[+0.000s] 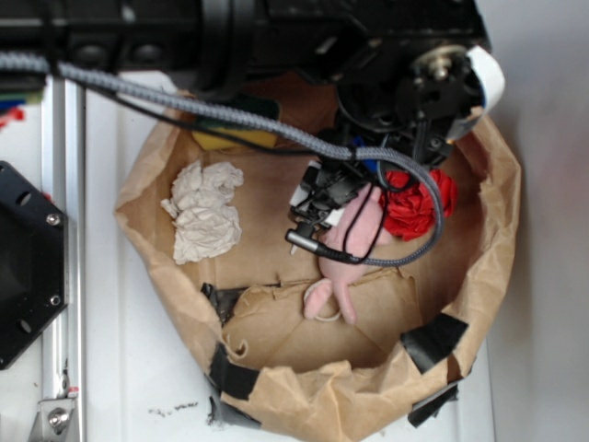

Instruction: Grab the green sponge.

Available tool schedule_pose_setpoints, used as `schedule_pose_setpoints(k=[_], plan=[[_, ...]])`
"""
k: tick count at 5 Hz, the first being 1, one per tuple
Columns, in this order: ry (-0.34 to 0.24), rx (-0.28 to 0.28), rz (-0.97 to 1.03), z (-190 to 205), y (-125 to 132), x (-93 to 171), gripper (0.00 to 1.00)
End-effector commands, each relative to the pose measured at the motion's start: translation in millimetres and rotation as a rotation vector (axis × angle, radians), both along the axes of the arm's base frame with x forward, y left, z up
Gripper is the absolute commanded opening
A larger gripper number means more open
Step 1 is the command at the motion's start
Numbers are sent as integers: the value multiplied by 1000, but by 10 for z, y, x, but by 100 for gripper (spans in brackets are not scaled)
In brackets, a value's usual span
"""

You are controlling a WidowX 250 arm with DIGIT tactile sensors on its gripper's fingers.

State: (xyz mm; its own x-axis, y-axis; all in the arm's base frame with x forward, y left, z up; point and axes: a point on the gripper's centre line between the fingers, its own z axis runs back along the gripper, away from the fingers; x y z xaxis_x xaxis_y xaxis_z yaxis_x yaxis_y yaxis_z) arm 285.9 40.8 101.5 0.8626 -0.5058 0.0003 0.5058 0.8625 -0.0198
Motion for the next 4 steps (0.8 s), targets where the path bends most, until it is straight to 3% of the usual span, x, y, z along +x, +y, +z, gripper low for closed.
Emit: schedule_pose_setpoints(k=[1,2,4], plan=[[-59,9,-3,154,-34,0,100],[-59,9,-3,154,-34,0,100],[-44,8,-18,275,32,-312,100]])
